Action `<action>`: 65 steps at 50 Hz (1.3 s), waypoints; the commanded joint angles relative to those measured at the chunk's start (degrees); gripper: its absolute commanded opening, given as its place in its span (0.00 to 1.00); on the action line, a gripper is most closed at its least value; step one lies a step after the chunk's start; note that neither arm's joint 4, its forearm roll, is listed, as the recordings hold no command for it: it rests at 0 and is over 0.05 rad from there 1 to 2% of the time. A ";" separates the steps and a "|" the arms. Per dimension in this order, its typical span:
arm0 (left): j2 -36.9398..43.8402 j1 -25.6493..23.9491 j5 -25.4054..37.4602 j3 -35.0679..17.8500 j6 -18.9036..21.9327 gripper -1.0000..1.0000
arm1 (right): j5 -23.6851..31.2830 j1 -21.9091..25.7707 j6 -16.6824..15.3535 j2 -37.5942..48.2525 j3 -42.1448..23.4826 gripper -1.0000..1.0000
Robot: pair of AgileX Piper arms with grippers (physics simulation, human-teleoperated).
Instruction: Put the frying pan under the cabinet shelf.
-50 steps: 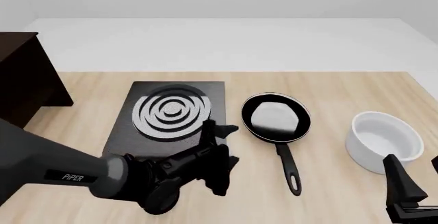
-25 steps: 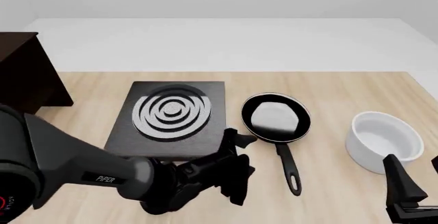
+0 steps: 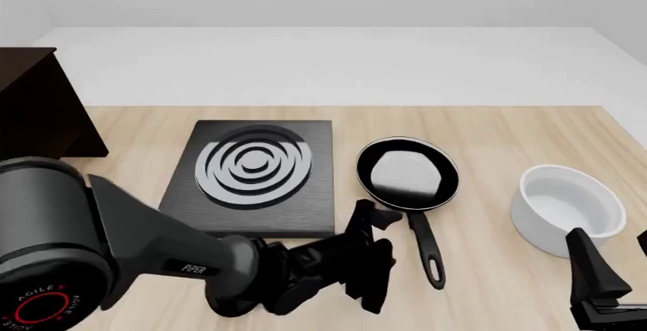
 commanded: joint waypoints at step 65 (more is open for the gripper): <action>12.55 1.16 16.61 -18.50 0.22 1.00 | 0.00 0.00 0.00 0.00 0.00 1.00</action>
